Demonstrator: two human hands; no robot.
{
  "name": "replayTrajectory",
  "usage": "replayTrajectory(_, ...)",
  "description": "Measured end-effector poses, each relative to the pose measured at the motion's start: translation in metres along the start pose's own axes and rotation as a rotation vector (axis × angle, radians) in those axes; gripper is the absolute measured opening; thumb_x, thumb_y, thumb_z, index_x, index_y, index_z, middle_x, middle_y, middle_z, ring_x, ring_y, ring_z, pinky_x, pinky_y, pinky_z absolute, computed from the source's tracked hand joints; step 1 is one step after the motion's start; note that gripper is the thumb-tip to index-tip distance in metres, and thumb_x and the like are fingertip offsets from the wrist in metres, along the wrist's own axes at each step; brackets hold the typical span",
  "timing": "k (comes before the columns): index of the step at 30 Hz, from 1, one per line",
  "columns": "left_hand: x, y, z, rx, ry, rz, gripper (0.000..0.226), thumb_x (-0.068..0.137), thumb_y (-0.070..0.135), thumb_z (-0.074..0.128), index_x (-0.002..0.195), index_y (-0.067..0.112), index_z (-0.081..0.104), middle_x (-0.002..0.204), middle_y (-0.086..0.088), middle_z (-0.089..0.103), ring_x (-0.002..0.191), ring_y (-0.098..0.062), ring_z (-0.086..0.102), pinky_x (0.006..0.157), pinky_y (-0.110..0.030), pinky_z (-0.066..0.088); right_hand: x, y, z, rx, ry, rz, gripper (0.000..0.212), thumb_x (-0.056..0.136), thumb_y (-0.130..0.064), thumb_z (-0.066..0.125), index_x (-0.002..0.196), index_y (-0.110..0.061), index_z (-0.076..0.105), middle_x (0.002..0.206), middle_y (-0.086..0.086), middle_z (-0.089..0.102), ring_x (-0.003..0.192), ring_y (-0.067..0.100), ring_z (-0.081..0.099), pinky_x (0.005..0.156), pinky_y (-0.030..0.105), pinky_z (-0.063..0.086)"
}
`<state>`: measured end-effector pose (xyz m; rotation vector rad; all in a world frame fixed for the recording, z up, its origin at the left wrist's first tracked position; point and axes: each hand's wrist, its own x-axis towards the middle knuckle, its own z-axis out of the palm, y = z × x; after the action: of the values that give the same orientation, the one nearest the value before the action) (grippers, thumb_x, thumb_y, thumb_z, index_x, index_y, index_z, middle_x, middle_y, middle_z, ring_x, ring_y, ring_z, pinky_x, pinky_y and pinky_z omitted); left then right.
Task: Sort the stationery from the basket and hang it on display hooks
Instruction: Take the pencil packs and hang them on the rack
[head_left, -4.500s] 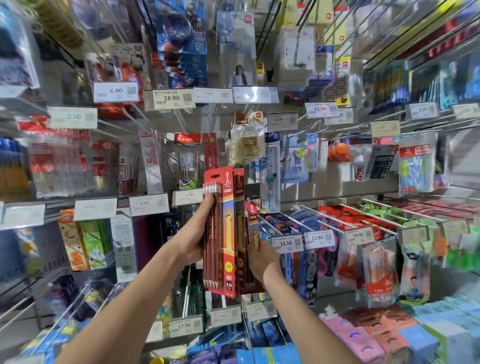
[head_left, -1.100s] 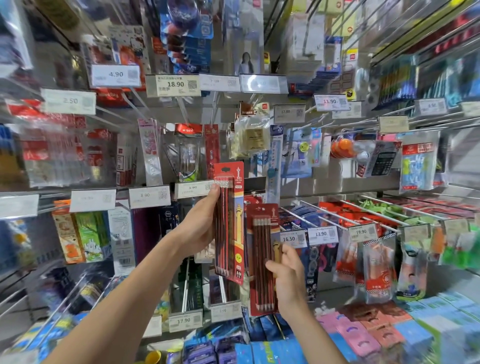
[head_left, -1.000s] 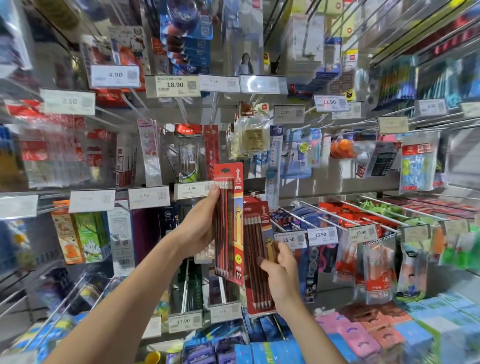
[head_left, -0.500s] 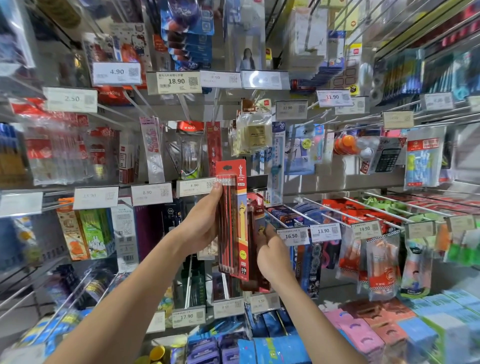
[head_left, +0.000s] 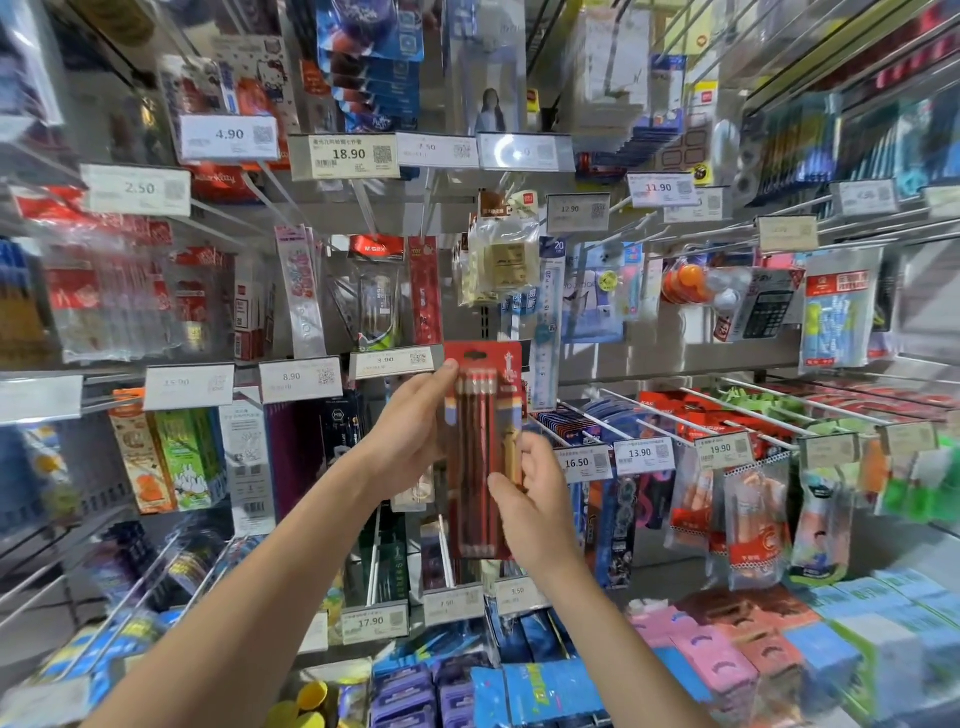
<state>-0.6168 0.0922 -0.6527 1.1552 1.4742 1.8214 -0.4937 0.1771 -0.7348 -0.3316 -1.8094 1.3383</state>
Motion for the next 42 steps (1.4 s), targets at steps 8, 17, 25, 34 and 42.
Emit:
replayTrajectory(8, -0.001, 0.004, -0.001, -0.117, 0.005, -0.025, 0.025, 0.098, 0.051, 0.055, 0.102, 0.028, 0.065, 0.141, 0.015, 0.063, 0.13, -0.022, 0.062, 0.115, -0.059, 0.037, -0.021, 0.035, -0.011, -0.013, 0.087, 0.258, 0.053, 0.106, -0.008, 0.04, 0.156, -0.019, 0.031, 0.164, 0.0, 0.03, 0.146, 0.011, 0.035, 0.114, 0.026, 0.028)
replayTrajectory(17, -0.007, 0.015, 0.006, -0.044, 0.029, 0.003, 0.029, 0.084, 0.057, 0.053, 0.077, 0.032, 0.065, 0.134, 0.014, 0.068, 0.141, -0.013, 0.046, 0.122, -0.062, 0.006, 0.012, 0.026, -0.006, -0.208, 0.108, 0.24, 0.053, 0.105, -0.022, 0.038, 0.157, -0.022, 0.027, 0.144, 0.002, 0.052, 0.12, 0.02, 0.055, 0.101, 0.037, 0.044)
replayTrajectory(25, -0.01, 0.015, 0.008, -0.033, 0.052, -0.011, 0.033, 0.094, 0.049, 0.05, 0.074, 0.032, 0.07, 0.136, 0.011, 0.068, 0.137, -0.017, 0.049, 0.119, -0.056, 0.017, 0.019, 0.027, 0.003, -0.343, 0.103, 0.261, 0.027, 0.102, -0.011, 0.041, 0.128, -0.018, 0.046, 0.128, 0.006, 0.051, 0.095, 0.015, 0.051, 0.081, 0.031, 0.04)
replayTrajectory(34, -0.015, -0.018, -0.011, 0.036, -0.006, -0.131, 0.015, 0.102, 0.031, 0.06, 0.106, 0.017, 0.062, 0.123, -0.008, 0.072, 0.101, -0.023, 0.067, 0.075, -0.032, 0.045, 0.004, 0.056, 0.002, -0.561, -0.02, 0.344, 0.049, 0.099, -0.019, 0.055, 0.144, -0.007, 0.038, 0.135, 0.006, 0.05, 0.085, 0.008, 0.056, 0.06, 0.017, 0.042)
replayTrajectory(42, -0.012, -0.079, -0.033, 0.525, 0.007, -0.133, 0.011, 0.098, 0.009, 0.068, 0.1, 0.0, 0.063, 0.093, -0.017, 0.07, 0.071, -0.007, 0.067, 0.057, -0.013, 0.05, -0.003, 0.064, -0.024, -0.567, -0.201, 0.249, 0.033, 0.1, -0.024, 0.057, 0.133, -0.02, 0.055, 0.118, -0.009, 0.062, 0.104, 0.012, 0.061, 0.091, 0.032, 0.051)
